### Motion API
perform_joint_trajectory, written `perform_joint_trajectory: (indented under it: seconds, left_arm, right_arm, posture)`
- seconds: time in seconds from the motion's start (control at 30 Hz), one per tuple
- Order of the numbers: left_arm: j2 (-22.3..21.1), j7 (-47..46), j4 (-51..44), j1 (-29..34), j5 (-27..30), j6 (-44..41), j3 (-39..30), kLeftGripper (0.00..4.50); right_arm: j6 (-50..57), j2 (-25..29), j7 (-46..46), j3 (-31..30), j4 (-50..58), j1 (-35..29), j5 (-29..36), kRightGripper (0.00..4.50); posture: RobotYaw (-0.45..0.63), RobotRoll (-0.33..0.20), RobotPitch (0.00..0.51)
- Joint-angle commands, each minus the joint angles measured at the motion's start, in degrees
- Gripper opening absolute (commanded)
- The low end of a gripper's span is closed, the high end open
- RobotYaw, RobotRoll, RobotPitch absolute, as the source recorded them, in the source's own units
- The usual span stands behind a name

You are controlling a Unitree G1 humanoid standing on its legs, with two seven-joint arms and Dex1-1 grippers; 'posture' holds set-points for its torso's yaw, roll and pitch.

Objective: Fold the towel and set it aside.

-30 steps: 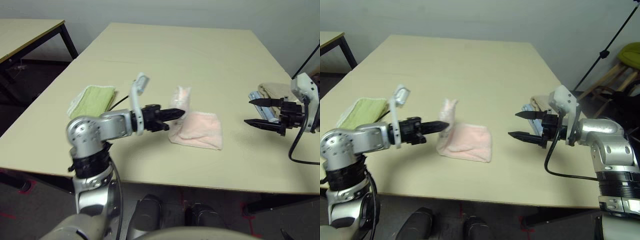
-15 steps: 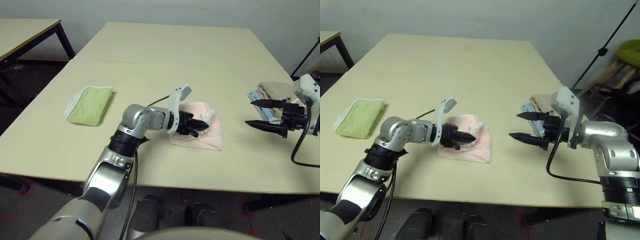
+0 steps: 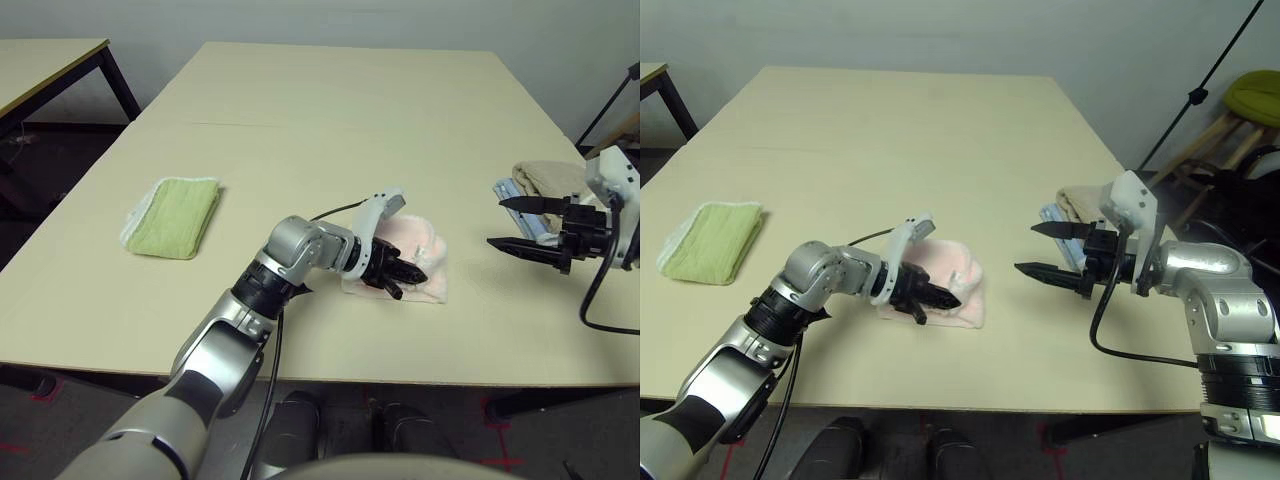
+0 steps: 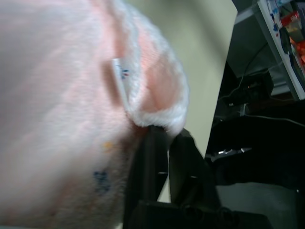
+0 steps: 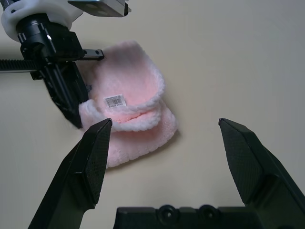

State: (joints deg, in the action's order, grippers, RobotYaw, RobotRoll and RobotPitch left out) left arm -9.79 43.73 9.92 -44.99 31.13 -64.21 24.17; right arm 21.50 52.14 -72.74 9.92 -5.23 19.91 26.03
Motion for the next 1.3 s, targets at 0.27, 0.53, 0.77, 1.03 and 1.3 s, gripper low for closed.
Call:
perform_joint_trajectory:
  seconds: [0.27, 0.53, 0.77, 1.03, 1.3]
  left_arm:
    - [-1.1, 0.1, -8.1, -1.1, 2.1, -4.8, -5.2, 4.1]
    - [-12.6, 2.0, -16.1, 1.4, 2.4, -1.7, -11.4, 4.47]
    - [-17.1, 6.0, -15.5, 8.2, -0.8, 18.7, -17.5, 4.47]
    - [-18.7, 6.3, -15.4, 12.7, -5.7, 31.3, -18.9, 4.47]
    - [-18.2, 6.9, -16.2, 13.8, -5.0, 30.0, -18.5, 4.28]
  right_arm:
    - [0.5, -0.5, -0.5, -2.0, -0.3, 1.0, -0.3, 4.5]
    - [2.2, -2.7, 0.0, -3.9, 1.2, 2.0, 0.6, 4.5]
    - [5.0, -7.3, 1.4, -5.7, 3.2, 4.2, 2.0, 4.5]
    - [6.3, -10.3, 2.2, -5.7, 4.6, 5.3, 3.5, 4.5]
    - [8.8, -12.0, 2.4, -6.1, 6.5, 5.3, 5.9, 4.5]
  posture:
    - [0.11, 0.0, 0.079]
    - [0.12, 0.0, 0.073]
    - [0.14, 0.0, 0.064]
    - [0.15, 0.0, 0.058]
    - [0.16, 0.0, 0.058]
